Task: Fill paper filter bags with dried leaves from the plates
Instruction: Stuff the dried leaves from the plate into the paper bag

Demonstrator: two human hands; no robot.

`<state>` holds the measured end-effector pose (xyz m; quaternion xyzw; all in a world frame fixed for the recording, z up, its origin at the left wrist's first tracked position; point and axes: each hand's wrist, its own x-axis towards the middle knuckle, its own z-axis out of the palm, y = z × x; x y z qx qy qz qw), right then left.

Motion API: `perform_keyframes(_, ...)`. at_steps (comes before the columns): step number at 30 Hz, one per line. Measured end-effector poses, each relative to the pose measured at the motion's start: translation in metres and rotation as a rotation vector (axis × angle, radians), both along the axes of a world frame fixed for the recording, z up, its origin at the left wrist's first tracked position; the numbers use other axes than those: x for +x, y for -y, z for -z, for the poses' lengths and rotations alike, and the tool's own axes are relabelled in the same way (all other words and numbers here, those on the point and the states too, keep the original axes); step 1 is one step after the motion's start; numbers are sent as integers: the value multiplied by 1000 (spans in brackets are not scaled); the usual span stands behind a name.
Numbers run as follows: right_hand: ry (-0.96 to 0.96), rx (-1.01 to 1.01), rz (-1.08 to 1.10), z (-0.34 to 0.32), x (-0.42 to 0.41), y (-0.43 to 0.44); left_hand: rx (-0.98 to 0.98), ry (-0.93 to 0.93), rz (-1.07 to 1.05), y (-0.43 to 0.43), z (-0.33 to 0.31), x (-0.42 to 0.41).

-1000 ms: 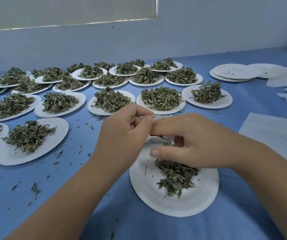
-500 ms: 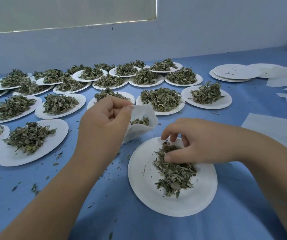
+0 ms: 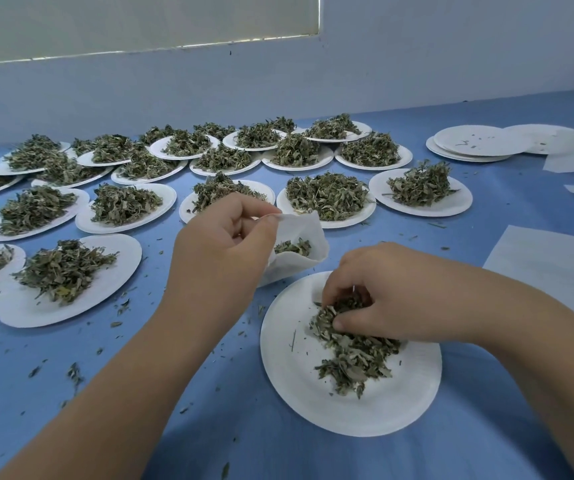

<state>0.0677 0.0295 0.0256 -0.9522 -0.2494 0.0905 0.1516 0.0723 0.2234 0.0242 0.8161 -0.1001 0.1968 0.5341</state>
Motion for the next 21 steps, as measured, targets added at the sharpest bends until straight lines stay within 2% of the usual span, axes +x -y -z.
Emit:
perform_keyframes(12, 20, 134, -11, -4, -4, -1, -17, 40, -17, -2, -3, -2)
perform_keyframes(17, 63, 393, -21, -16, -4, 6, -2, 64, -20, -1, 0, -2)
perform_keyframes(21, 171, 605, -34, -21, -5, 5, 72, 91, -22, 1, 4, -2)
